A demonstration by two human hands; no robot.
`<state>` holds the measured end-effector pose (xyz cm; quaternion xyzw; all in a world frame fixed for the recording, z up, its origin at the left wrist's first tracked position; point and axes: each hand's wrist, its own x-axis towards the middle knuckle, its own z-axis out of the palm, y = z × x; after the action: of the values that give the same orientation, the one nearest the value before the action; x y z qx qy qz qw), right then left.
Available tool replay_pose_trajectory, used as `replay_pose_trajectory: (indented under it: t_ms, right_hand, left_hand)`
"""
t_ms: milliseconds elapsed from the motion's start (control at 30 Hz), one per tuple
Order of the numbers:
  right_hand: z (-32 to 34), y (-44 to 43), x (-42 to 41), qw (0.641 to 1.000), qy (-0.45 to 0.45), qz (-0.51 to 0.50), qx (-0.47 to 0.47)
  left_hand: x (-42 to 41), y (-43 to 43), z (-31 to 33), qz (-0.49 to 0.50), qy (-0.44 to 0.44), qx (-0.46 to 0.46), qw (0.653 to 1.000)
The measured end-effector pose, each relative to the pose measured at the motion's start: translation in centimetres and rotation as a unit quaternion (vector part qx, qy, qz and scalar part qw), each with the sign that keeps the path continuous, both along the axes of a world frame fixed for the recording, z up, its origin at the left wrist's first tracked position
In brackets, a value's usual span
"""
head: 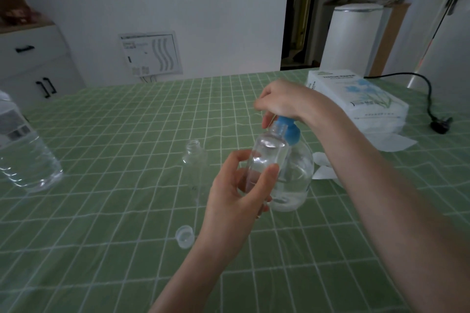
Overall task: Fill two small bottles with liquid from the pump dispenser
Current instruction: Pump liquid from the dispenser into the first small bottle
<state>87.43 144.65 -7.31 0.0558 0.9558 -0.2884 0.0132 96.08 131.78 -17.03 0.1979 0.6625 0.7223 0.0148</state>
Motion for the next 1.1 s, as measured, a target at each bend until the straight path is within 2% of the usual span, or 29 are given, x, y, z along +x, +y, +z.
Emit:
replay_pose_trajectory:
  t_ms: [1100]
  right_hand:
    - [-0.39, -0.13, 0.16, 1.000, 0.004, 0.002, -0.002]
  left_hand:
    - [-0.17, 0.00, -0.39, -0.003, 0.000, -0.001, 1.000]
